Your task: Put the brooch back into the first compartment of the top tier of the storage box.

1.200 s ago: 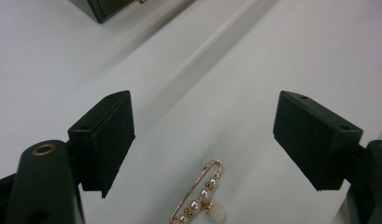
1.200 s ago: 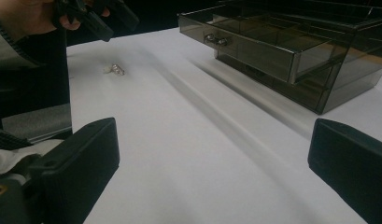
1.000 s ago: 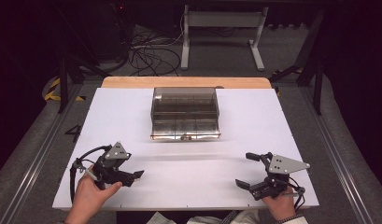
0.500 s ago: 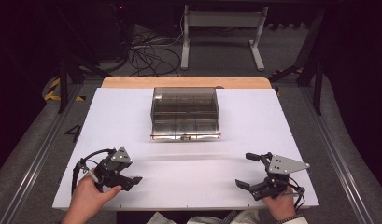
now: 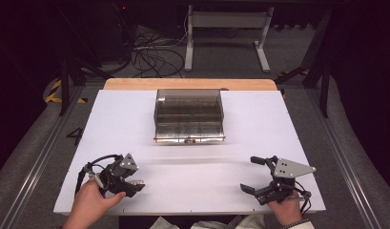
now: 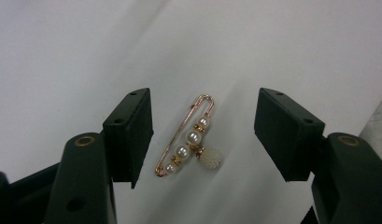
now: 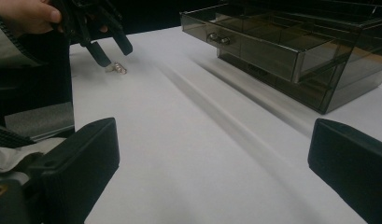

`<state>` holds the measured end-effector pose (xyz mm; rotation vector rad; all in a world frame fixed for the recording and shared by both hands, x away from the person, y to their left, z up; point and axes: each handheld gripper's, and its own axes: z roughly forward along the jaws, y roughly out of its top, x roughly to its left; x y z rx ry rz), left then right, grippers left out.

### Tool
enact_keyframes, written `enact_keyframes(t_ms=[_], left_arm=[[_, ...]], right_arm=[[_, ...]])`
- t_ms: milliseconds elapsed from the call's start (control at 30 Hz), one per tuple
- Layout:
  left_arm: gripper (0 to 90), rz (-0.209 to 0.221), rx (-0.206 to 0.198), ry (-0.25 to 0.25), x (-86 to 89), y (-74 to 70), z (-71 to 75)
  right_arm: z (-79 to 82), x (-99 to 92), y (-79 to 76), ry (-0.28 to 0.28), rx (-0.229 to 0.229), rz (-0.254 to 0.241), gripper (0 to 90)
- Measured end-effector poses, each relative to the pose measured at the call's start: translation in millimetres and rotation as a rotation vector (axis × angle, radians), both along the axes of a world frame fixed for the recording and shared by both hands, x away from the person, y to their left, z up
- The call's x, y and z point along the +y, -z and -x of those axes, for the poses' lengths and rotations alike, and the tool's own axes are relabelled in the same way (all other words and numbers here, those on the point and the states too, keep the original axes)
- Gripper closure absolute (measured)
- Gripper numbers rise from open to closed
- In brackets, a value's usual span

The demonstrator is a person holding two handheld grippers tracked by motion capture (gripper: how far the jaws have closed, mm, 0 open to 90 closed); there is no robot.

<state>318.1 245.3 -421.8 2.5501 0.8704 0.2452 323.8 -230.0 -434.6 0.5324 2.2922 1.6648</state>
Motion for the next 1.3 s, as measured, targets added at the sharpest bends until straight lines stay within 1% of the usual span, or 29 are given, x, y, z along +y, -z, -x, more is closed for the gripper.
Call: enact_keyframes(t_ms=[133, 167, 267, 333, 533, 600, 667, 800, 867, 900, 1000, 1033, 1100, 1267, 1300], left_arm=[[40.9, -0.012, 0.005, -0.002, 0.0, 0.4, 0.0], [41.8, -0.011, 0.001, 0.004, -0.1, 1.0, -0.8], [47.9, -0.018, 0.004, 0.008, -0.9, 2.0, -0.9], [50.1, -0.024, 0.005, 0.014, -1.8, 2.7, -1.2], [56.0, -0.048, -0.011, 0.021, -5.8, 6.8, -1.4], [59.0, -0.054, -0.001, 0.033, -6.9, 7.8, -1.2], [61.5, -0.059, -0.001, 0.043, -7.5, 8.3, -1.3], [65.6, -0.073, 0.001, 0.045, -8.7, 9.7, -1.8], [66.7, -0.075, -0.003, 0.046, -8.8, 10.6, -3.1], [67.1, -0.07, 0.002, 0.042, -8.8, 11.0, -3.2], [69.8, -0.073, -0.01, 0.048, -8.0, 11.2, -5.1], [70.6, -0.068, -0.007, 0.044, -8.1, 11.7, -5.1], [73.7, -0.073, 0.004, 0.041, -8.2, 13.0, -5.8], [77.1, -0.053, 0.026, 0.044, -6.7, 13.5, -8.0], [79.6, -0.042, 0.031, 0.048, -6.2, 14.0, -8.3]], right_arm=[[-0.2, 0.1, 0.2, 0.0, 0.002, 0.0, 2.8], [-0.1, 0.1, 0.1, 0.0, 0.001, 0.0, 2.9], [-0.2, 0.2, 0.2, -0.001, 0.002, 0.002, 2.9], [-0.2, 0.3, 0.3, -0.004, 0.003, 0.001, 2.9], [-0.2, 0.7, 0.3, -0.005, 0.002, 0.003, 2.9], [-0.2, 0.6, 0.4, -0.005, 0.002, 0.003, 3.0], [-0.1, 0.3, 0.3, -0.005, 0.003, -0.002, 2.9], [0.1, 0.4, 0.1, -0.008, 0.0, -0.001, 2.9], [-0.1, 0.8, 0.3, -0.009, 0.001, 0.0, 2.9], [-0.2, 0.9, 0.4, -0.009, 0.002, 0.0, 2.9], [-0.5, 0.2, 0.4, -0.011, 0.006, -0.008, 2.9], [-0.7, -0.1, 0.3, -0.01, 0.006, -0.011, 2.9], [-0.8, -0.5, 0.3, -0.012, 0.009, -0.018, 2.9], [-0.8, -0.3, 0.4, -0.014, 0.009, -0.019, 2.9], [-0.8, -0.2, 0.4, -0.014, 0.009, -0.018, 2.9]])
